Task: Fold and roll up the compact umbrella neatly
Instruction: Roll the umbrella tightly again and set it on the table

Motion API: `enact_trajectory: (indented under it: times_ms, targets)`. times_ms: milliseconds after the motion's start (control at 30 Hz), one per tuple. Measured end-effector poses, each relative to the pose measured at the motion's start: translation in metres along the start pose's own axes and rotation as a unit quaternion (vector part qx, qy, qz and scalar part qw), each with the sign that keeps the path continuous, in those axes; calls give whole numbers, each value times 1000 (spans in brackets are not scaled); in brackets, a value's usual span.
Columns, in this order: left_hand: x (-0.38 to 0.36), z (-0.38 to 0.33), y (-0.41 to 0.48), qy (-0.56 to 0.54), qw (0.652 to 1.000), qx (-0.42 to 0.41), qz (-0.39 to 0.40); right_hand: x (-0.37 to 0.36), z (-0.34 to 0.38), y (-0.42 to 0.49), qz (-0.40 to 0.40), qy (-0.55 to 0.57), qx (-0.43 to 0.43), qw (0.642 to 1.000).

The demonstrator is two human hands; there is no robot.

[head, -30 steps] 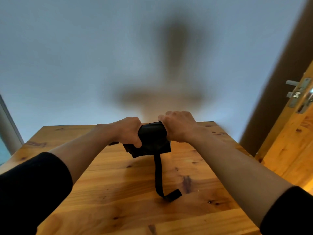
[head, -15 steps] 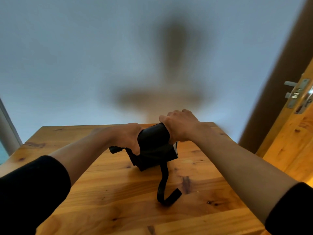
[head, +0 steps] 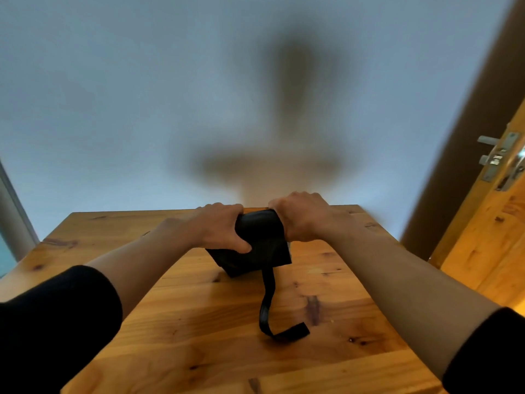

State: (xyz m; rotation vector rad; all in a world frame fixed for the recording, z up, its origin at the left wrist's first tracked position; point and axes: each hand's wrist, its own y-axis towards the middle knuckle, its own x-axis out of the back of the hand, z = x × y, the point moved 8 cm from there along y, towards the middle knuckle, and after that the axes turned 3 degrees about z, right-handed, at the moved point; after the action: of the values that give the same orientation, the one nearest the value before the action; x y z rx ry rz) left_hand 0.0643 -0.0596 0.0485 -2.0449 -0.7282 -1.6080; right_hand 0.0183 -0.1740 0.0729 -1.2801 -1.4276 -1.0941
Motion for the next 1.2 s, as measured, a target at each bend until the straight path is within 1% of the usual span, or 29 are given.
enact_trajectory:
  times_ms: [33,67,200,267,367,400,433,500,533,633,667,700,733,767,867,900,933,967,1033,1133,1200]
  targets:
    - [5,-5,-1,26,999,-10,-37,-1,0,1,4,6,-5,1000]
    - [7,-10,-1,37,998,-21,-56,-2,0,2,7,9,-7,1000]
    - [-6,-14,3,-20,999,-30,-17,1,3,3,16,17,0,1000]
    - [-4,-12,3,-65,998,-22,-14,7,8,0,-22,-13,15,1000]
    - [2,-11,1,-130,991,-22,-3,17,15,-4,-116,-84,33,989]
    - [4,-11,0,-142,989,-25,7,18,16,-4,-132,-88,38,987]
    - [4,-11,-1,-150,988,-25,23,18,17,-4,-128,-81,42,988]
    - [2,-9,-1,-138,989,-20,53,11,15,0,-70,-30,38,996]
    - [1,-9,-2,-106,993,-19,54,6,11,2,-27,-2,25,999]
    - [3,-10,-3,42,999,-32,-4,-10,1,5,81,83,-19,993]
    - [2,-12,-3,59,997,-41,-16,-15,0,6,105,106,-23,989]
    - [-1,-12,-1,51,997,-48,-15,-18,1,6,115,115,-23,986]
    - [-4,-11,1,19,999,-50,-5,-18,2,6,110,107,-17,988]
    - [-7,-8,4,-21,999,-45,10,-16,3,5,87,79,-8,993]
    - [-9,0,4,-124,990,-26,62,-5,12,1,-37,-43,31,998]
    - [-10,1,3,-140,987,-29,76,-3,16,-1,-66,-57,43,995]
    - [-10,1,2,-140,986,-32,86,-3,17,-2,-75,-50,50,995]
    - [-10,2,1,-125,988,-31,88,-5,17,-1,-62,-31,52,996]
    - [-10,3,-1,-64,996,-27,64,-14,12,2,9,29,32,999]
    - [-9,1,-2,30,998,-43,17,-29,5,5,103,128,1,986]
    - [-13,1,0,16,998,-46,31,-35,5,7,131,145,-6,981]
